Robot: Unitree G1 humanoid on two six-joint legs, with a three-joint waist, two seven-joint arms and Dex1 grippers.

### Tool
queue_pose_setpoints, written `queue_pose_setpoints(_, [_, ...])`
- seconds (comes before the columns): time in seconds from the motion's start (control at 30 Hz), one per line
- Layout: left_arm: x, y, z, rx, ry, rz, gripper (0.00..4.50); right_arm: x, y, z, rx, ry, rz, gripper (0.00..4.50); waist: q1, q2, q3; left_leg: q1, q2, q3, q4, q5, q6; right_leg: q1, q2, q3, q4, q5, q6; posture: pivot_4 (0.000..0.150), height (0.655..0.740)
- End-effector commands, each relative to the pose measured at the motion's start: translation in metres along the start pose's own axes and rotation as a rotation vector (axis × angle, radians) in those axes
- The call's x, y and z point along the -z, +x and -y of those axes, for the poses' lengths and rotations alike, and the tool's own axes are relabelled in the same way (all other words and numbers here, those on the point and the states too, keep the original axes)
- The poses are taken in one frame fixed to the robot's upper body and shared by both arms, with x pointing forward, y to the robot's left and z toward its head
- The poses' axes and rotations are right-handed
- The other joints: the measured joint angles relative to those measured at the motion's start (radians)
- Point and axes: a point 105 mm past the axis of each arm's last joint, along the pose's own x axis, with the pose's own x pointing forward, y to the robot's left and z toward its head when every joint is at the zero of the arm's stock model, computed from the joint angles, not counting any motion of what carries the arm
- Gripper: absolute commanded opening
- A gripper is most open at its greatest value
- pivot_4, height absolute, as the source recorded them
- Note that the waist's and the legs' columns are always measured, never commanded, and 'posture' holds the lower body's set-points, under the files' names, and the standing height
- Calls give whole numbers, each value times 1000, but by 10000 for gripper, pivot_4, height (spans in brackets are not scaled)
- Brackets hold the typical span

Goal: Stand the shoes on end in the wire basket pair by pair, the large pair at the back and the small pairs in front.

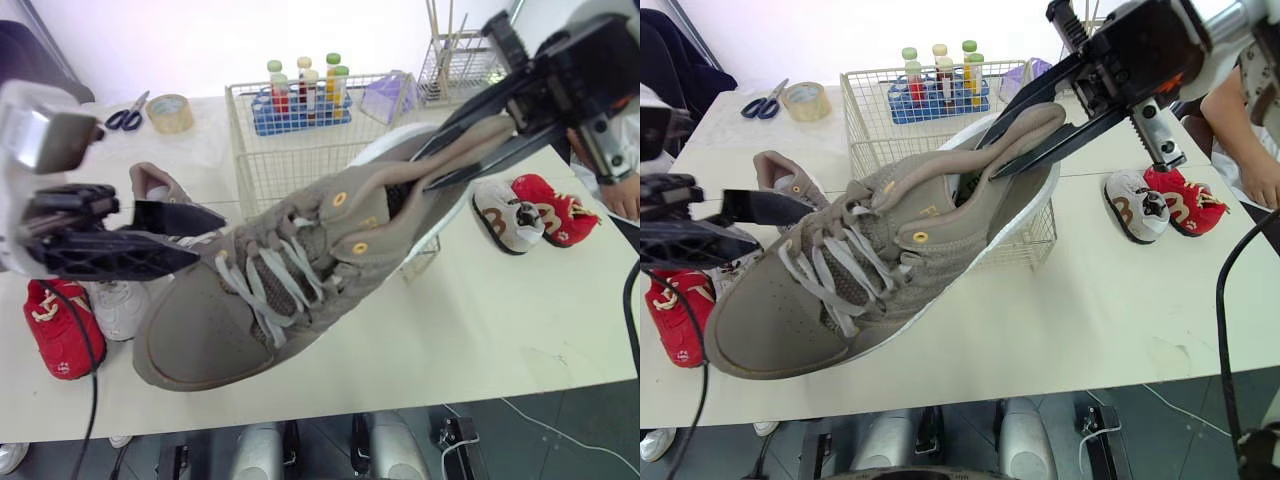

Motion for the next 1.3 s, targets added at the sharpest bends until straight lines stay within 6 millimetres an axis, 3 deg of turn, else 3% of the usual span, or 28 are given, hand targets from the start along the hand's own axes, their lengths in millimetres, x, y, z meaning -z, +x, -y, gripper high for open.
queue_pose_setpoints(0.03, [15, 9, -3, 37, -22, -101, 45000, -18, -3, 2, -5, -78, -5, 3276, 0, -1, 0, 0, 0, 0, 0, 0, 0, 0, 0, 0, 0, 0, 0, 1500, 7400])
queue_pose_setpoints(0.17, [23, 17, -11, 77, -26, -141, 45000, -20, -5, 1, -3, -84, -7, 3276, 5, -2, 1, 0, 0, 0, 0, 0, 0, 0, 0, 0, 0, 0, 0, 1500, 7400])
queue_pose_setpoints(0.33, [18, 32, -4, 193, 0, -139, 45000, -24, -6, 0, -5, -85, -2, 3276, 5, -3, 2, -1, 0, -1, 4, 0, 1, 0, 0, 0, 2, 0, 0, 1500, 7400])
queue_pose_setpoints(0.43, [15, 36, 0, 230, -4, -124, 36304, -26, -7, -1, -5, -74, 1, 3275, 4, -4, 2, -1, 0, -2, 5, -1, 1, 0, 0, 0, 2, 0, 0, 1500, 7400])
queue_pose_setpoints(0.57, [14, 36, 0, 214, 10, -106, 20222, -22, -6, -5, -10, -27, 4, 3275, 4, -4, 3, -1, 0, -2, 7, -1, 1, 0, -1, 0, 6, 0, 0, 1500, 7400])
queue_pose_setpoints(0.7, [17, 38, -6, 141, 49, -37, 12078, -12, -10, -6, 22, 78, 16, 3275, 4, -4, 3, -1, 0, -3, 11, -1, 2, 0, -2, 0, 8, 0, 0, 1500, 7400])
queue_pose_setpoints(0.77, [18, 39, -9, 107, 56, 38, 12008, -2, -18, -2, 88, 140, 13, 13625, 4, -5, 3, -1, 0, -3, 12, -2, 3, 1, -3, 0, 9, 0, 0, 1500, 7400])
queue_pose_setpoints(0.8, [20, 40, -10, 87, 58, 86, 12008, 5, -25, 3, 163, 181, 8, 16747, 4, -5, 3, -1, 0, -3, 13, -2, 3, 1, -4, 0, 10, 0, 0, 1500, 7400])
queue_pose_setpoints(0.9, [25, 44, -13, 15, 65, 259, 12008, 29, -63, 17, 554, 334, 6, 31961, 9, -7, 3, -1, 0, -4, 14, -2, 3, 3, -7, 1, 10, 0, 0, 1500, 7400])
queue_pose_setpoints(0.97, [24, 45, -15, -22, 74, 358, 12008, 43, -86, 16, 758, 456, 56, 41551, 11, -9, 3, -1, 0, -5, 14, -2, 3, 4, -7, 0, 8, 0, 0, 1500, 7400])
queue_pose_setpoints(1.03, [19, 46, -17, -53, 86, 448, 12008, 56, -99, 6, 884, 601, 140, 41551, 17, -9, 2, -2, -1, -6, 14, -2, 3, 5, -9, 0, 8, 0, 0, 1500, 7400])
queue_pose_setpoints(1.1, [14, 47, -19, -67, 96, 510, 12008, 64, -100, -8, 910, 709, 225, 41551, 23, -9, 2, -1, -1, -6, 14, -2, 3, 5, -9, -1, 7, 0, 0, 1500, 7400])
queue_pose_setpoints(1.2, [1, 50, -22, -58, 135, 601, 12008, 81, -68, -39, 824, 1012, 493, 41551, 28, -9, 1, 0, 0, -6, 14, -2, 3, 6, -6, -1, 8, 0, 0, 1500, 7400])
queue_pose_setpoints(1.3, [-7, 51, -27, -55, 159, 618, 12008, 78, -43, -47, 757, 1096, 574, 41551, 28, -8, 1, 1, 0, -6, 14, -2, 3, 8, -4, -2, 9, 0, 0, 1500, 7400])
